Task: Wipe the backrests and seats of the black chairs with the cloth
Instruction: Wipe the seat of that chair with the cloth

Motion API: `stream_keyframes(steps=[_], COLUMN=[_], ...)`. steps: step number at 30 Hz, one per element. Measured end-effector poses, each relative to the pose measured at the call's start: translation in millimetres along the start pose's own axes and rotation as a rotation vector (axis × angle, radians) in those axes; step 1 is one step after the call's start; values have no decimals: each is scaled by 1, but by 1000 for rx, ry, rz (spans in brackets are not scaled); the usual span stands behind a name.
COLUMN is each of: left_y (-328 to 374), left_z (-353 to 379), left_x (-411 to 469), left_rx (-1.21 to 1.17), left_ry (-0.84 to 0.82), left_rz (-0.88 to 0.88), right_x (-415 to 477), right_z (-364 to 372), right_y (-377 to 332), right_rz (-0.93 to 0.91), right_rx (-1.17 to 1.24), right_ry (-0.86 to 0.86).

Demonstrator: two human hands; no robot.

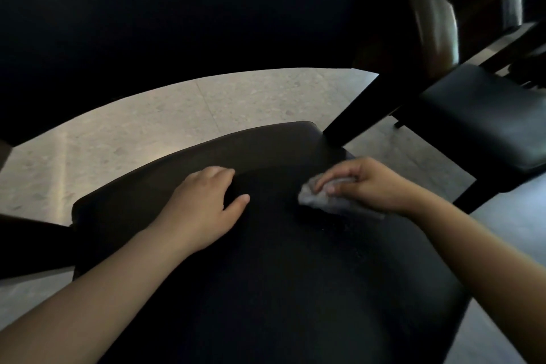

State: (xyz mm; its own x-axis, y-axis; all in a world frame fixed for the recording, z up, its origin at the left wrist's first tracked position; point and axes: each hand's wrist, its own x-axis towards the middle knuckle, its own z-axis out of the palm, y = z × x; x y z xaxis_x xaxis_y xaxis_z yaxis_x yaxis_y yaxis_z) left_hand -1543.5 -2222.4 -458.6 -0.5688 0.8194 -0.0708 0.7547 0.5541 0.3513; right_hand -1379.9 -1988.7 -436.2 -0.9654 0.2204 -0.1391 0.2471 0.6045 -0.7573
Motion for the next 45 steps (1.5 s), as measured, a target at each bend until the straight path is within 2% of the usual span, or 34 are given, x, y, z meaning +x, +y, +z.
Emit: stream_keyframes(steps=[3, 5, 10, 13, 16, 17, 18, 21, 22, 23, 26, 31, 33, 34, 38, 39, 42, 45], left_y=[22, 36, 43, 41, 41, 41, 41, 46, 47, 47, 46, 47, 47, 48, 47, 47, 46, 47], left_z=[5, 11, 27, 30, 33, 33, 33, 34, 34, 33, 31, 32, 33, 34, 36, 36, 36, 35], left_x=[-2, 1, 17, 20, 17, 17, 17, 14, 13, 11, 11, 11, 12, 12, 12, 13, 13, 14], left_rx=[-53, -83, -37, -28, -10, -8, -5, 25, 33, 36, 37, 45, 61, 64, 55, 53, 62, 68], left_ry=[17, -11, -50, -59, -70, -67, -66, -90, -103, -119, -164, -185, -182, -183, -180, -181, -195, -206], left_rz=[101, 126, 68, 70, 96, 99, 97, 89, 84, 77, 68, 74, 72, 68, 64, 63, 62, 57], right_x=[14, 40, 68, 36, -7, -15, -15, 4, 13, 20, 20, -37, -54, -57, -34, -26, -20, -49], right_z=[-19, -17, 9, 7, -6, -13, -17, -20, -17, -14, -9, -10, -16, -21, -33, -30, -12, -6], right_y=[2, 13, 47, 39, 32, 29, 29, 39, 45, 52, 63, 48, 45, 44, 53, 58, 74, 59], right_rz=[-72, -69, 84, 71, 67, 56, 33, -11, 23, 75, 211, 165, 177, 161, 137, 180, 287, 246], right_rx=[40, 15, 3, -72, -1, 5, -6, -35, -48, -49, 10, 15, 59, 69, 33, 52, 62, -8], right_ry=[385, 498, 392, 252, 67, 66, 136, 561, 626, 627, 482, 208, 149, 183, 624, 642, 515, 426])
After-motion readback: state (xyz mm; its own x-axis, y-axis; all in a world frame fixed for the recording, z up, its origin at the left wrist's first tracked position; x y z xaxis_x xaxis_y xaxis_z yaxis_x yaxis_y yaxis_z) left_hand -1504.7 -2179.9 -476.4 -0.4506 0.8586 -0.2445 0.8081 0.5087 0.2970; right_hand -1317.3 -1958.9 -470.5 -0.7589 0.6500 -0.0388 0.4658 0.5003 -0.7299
